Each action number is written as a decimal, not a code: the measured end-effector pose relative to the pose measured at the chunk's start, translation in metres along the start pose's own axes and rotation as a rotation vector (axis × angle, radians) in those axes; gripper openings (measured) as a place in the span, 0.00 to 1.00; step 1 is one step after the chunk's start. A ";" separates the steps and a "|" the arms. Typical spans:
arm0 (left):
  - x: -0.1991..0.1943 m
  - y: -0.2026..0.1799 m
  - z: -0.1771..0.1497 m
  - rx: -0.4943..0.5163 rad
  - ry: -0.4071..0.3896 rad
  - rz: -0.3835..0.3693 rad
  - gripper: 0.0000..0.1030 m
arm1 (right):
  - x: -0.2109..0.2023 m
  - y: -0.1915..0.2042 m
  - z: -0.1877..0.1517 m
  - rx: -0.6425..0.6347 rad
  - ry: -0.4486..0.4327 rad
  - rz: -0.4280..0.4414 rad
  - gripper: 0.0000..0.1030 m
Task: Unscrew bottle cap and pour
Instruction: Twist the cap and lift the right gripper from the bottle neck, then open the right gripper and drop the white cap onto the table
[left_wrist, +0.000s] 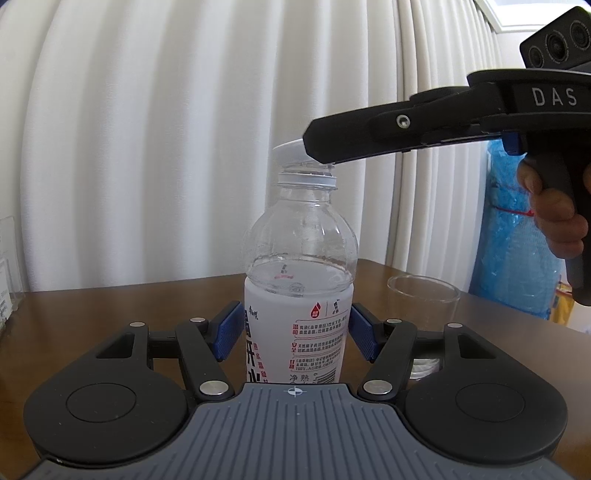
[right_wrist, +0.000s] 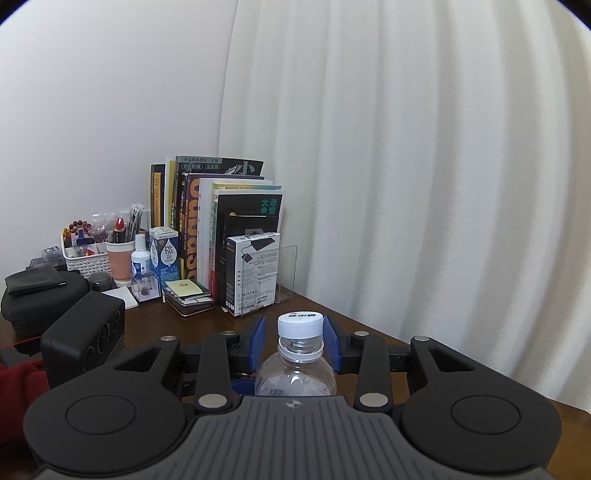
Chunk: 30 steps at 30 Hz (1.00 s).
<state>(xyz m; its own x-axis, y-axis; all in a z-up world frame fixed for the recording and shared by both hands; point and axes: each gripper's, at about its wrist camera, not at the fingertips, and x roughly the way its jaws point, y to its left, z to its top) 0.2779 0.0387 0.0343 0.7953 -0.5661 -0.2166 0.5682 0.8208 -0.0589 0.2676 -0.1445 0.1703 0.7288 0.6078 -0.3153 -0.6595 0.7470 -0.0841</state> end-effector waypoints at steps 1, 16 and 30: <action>0.000 0.000 0.000 0.000 -0.002 -0.001 0.60 | 0.001 0.000 0.000 -0.004 0.002 -0.002 0.37; -0.001 0.000 -0.003 0.010 -0.017 -0.001 0.58 | -0.004 -0.011 -0.005 0.059 -0.031 -0.004 0.30; 0.000 -0.003 -0.009 0.008 -0.017 0.004 0.57 | -0.014 -0.017 -0.006 0.093 -0.032 -0.030 0.30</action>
<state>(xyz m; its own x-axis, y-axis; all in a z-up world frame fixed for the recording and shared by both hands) 0.2739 0.0366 0.0259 0.8013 -0.5638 -0.2000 0.5663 0.8227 -0.0503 0.2674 -0.1668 0.1709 0.7546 0.5916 -0.2839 -0.6181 0.7860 -0.0049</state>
